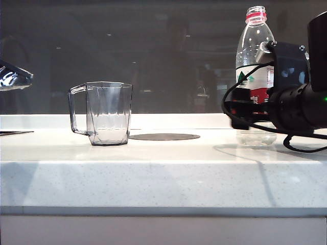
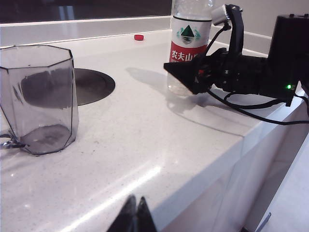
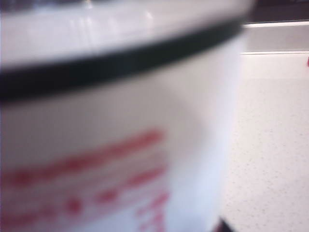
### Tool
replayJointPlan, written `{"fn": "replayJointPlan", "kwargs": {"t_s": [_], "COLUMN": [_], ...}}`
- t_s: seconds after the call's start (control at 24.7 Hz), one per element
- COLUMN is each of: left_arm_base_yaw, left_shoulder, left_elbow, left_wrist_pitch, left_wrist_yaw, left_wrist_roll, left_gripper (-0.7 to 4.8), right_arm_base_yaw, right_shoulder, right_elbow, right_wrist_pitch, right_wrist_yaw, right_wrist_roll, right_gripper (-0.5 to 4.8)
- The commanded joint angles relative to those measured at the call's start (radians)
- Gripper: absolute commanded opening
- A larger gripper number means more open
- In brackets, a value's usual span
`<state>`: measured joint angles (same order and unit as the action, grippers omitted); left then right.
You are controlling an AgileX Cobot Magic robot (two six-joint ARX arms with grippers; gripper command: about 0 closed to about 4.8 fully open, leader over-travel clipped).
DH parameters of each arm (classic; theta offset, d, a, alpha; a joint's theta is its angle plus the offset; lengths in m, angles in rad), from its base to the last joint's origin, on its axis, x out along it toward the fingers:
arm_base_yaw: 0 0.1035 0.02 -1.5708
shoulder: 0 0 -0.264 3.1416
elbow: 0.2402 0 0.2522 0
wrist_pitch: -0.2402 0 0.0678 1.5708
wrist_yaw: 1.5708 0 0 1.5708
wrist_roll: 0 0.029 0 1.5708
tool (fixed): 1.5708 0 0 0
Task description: Pick up the mineral water bottle on the table and pour water into the mug until it's half full.
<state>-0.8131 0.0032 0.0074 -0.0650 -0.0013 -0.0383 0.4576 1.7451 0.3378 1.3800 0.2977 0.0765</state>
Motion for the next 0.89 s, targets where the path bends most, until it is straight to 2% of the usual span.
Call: {"fn": "replayJointPlan", "kwargs": {"t_s": [0.04,0.08,0.41,0.89], "left_arm_base_yaw": [0.001,0.001,0.001,0.004], "left_shoulder": [0.001,0.001,0.001,0.001], "left_elbow": [0.002,0.002,0.002,0.002], "left_wrist_pitch": [0.010,0.010,0.010,0.010], "left_wrist_yaw": [0.002,0.002,0.002,0.002], "left_wrist_roll": [0.002,0.002,0.002,0.002], "left_gripper": [-0.04,-0.04,-0.04,-0.04], "right_arm_base_yaw": [0.001,0.001,0.001,0.001], "right_shoulder": [-0.004,-0.004,-0.004,-0.004], "right_elbow": [0.003,0.003,0.003,0.003], "right_wrist_pitch": [0.027,0.027,0.028,0.028], "right_wrist_yaw": [0.003,0.002,0.003,0.002], "right_wrist_roll": [0.002,0.002,0.002,0.002], "right_gripper": [3.13,3.00,2.90,2.90]}}
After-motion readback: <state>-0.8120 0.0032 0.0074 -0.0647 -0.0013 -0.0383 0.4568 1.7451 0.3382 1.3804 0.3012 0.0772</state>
